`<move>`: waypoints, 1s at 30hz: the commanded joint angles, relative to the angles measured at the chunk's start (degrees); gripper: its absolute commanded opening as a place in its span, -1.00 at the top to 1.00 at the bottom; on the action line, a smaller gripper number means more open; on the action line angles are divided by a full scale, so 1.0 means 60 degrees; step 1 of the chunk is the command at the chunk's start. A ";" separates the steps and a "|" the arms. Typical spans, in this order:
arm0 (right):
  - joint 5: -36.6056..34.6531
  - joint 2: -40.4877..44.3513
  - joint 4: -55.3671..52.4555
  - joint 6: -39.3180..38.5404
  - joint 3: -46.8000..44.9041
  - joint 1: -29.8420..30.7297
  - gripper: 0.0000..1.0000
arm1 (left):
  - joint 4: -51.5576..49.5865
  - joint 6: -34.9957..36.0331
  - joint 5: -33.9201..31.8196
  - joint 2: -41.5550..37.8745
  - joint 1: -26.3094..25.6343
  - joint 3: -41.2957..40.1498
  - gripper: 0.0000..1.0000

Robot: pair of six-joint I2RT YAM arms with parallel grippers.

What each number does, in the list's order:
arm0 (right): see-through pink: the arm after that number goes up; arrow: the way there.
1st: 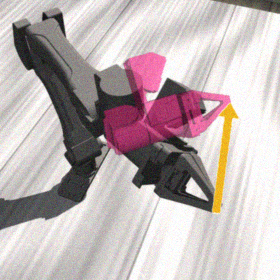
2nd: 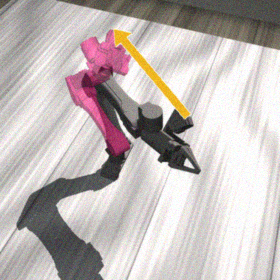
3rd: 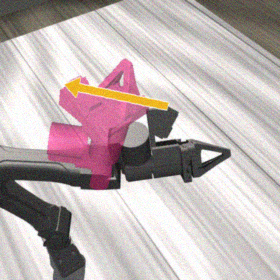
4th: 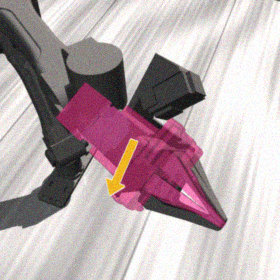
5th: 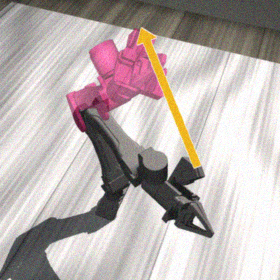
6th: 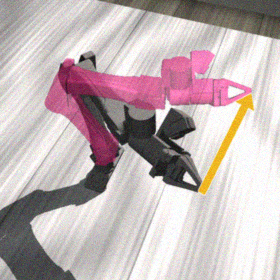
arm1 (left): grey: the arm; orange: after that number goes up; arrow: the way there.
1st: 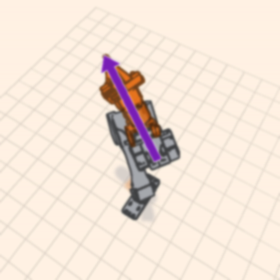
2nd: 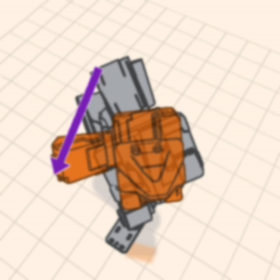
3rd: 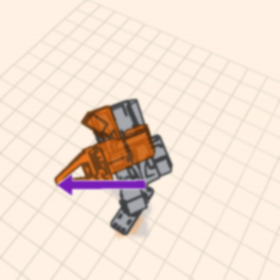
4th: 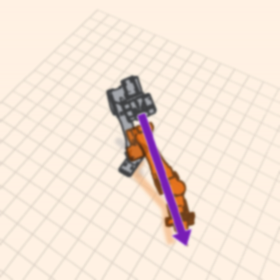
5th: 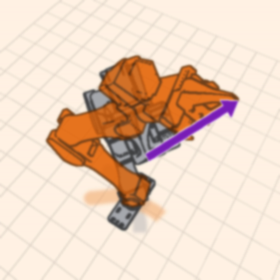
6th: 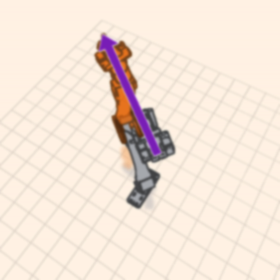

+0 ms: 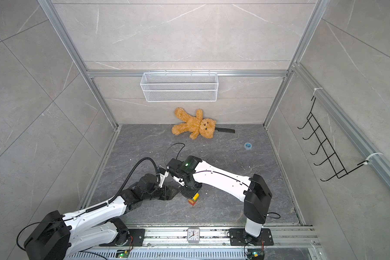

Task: Assemble an ice cream with lego
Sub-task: Assemble the lego brick with the lego brick.

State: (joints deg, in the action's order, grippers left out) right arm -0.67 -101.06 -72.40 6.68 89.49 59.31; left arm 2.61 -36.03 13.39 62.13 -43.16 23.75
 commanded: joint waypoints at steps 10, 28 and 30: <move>-0.0182 -0.0136 -0.0260 0.0056 0.0157 0.0091 0.11 | -0.0069 -0.0005 -0.0206 -0.0292 -0.0053 -0.0026 -0.43; -0.0103 0.0818 0.0264 0.0391 -0.0002 0.0077 -0.13 | 0.0035 -0.0003 -0.0184 -0.0174 -0.0051 -0.0018 -0.43; -0.0094 0.0888 0.0272 0.0425 -0.0072 0.0076 -0.09 | 0.0034 -0.0009 -0.0169 -0.0159 -0.0052 -0.0008 -0.43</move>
State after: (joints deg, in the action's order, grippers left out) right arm -1.74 -98.04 -71.31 7.97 89.56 59.57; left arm 1.83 -36.03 12.56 61.41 -43.16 23.73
